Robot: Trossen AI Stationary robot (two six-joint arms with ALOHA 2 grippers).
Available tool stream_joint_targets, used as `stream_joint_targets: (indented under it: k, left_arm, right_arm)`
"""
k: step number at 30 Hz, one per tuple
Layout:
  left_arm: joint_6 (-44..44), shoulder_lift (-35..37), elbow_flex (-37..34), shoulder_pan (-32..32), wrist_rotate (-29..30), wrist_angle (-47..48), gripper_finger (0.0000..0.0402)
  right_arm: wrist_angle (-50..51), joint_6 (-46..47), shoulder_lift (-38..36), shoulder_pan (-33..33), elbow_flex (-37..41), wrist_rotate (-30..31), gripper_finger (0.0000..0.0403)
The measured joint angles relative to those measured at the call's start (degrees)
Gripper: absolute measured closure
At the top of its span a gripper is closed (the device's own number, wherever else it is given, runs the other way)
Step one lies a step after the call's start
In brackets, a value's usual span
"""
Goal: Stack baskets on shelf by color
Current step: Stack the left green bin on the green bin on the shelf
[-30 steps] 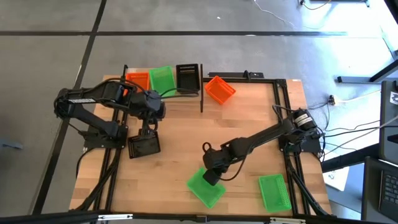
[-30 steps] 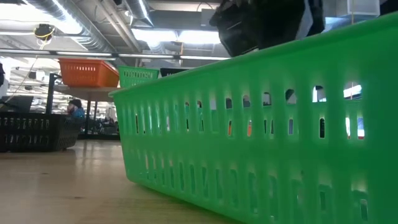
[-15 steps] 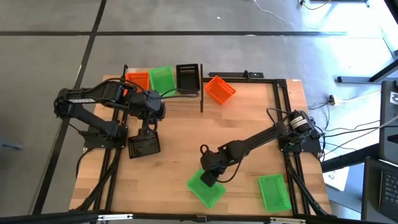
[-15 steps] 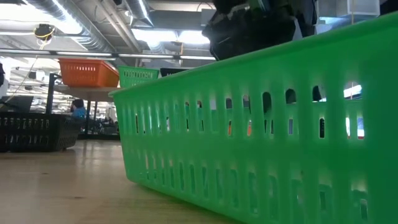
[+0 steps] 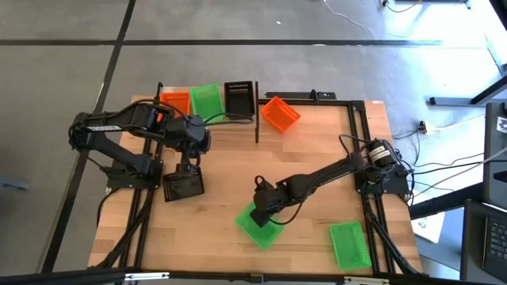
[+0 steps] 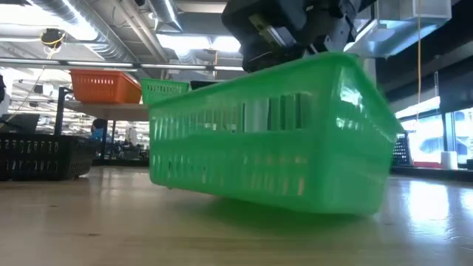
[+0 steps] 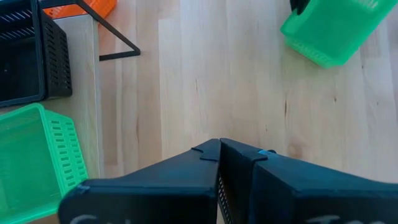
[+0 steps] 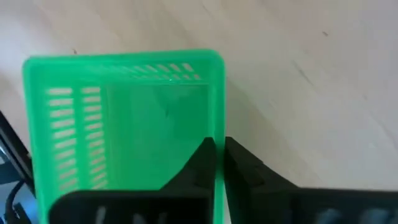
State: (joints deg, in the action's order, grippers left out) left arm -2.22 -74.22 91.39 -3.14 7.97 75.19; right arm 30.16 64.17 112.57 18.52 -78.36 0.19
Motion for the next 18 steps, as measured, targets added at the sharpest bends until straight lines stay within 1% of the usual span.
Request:
stream_joint_targets:
  k: [3,5,7,10,14,18]
  left_arm:
    - [0.0,0.0,0.0,0.0,0.0,0.7,0.0402]
    - [0.0,0.0,0.0,0.0,0.0,0.9,0.0402]
    - [0.0,0.6,0.0,0.0,0.0,0.9,0.0402]
    - [0.9,2.2,0.0,0.0,0.6,0.6,0.0402]
    - [2.0,4.8,0.0,0.0,3.4,0.5,0.0402]
    - [2.1,8.0,0.1,0.0,5.6,0.3,0.0402]
  right_arm:
    - [2.4,-0.3,0.0,-1.0,-1.7,-1.7,0.0397]
    - [5.2,-1.4,0.0,-1.9,-4.2,-3.0,0.0398]
    - [8.4,-3.0,0.0,-2.9,-7.4,-3.1,0.0399]
    - [12.6,-4.3,0.0,-4.2,-12.9,-1.2,0.0400]
    - [19.0,-4.5,0.0,-6.4,-20.3,2.1,0.0401]
    - [20.8,-4.8,0.0,-8.6,-27.6,4.8,0.0402]
